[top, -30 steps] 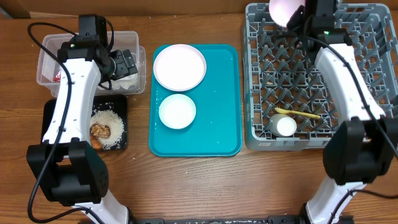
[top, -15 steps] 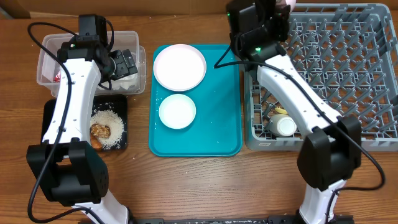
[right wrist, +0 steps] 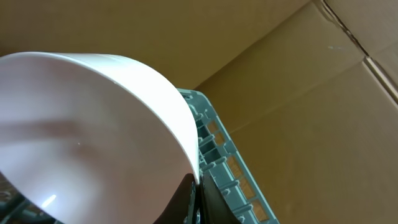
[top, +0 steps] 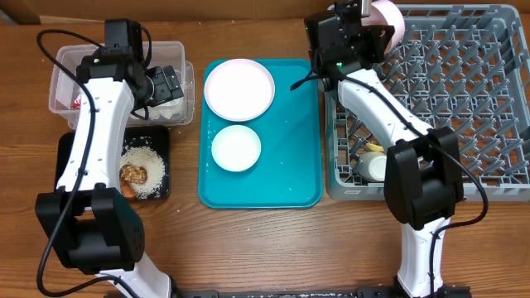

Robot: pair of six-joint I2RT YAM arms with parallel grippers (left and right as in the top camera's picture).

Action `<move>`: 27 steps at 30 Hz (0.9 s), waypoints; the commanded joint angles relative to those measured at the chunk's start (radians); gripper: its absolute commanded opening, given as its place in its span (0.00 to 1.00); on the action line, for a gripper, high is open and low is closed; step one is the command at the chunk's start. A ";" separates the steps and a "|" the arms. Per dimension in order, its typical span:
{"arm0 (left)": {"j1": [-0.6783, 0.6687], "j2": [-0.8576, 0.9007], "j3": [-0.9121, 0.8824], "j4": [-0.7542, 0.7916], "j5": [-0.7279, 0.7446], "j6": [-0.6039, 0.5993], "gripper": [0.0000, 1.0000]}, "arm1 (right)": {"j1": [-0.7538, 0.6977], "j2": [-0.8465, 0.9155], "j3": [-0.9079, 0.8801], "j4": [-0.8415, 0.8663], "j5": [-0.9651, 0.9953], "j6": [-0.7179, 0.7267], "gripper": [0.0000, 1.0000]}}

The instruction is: Sort waste into correct bins and load items into the dishwasher

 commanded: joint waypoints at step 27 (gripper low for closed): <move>0.003 -0.007 0.019 0.003 -0.012 0.017 1.00 | 0.067 0.130 0.003 0.212 -0.031 -0.157 0.33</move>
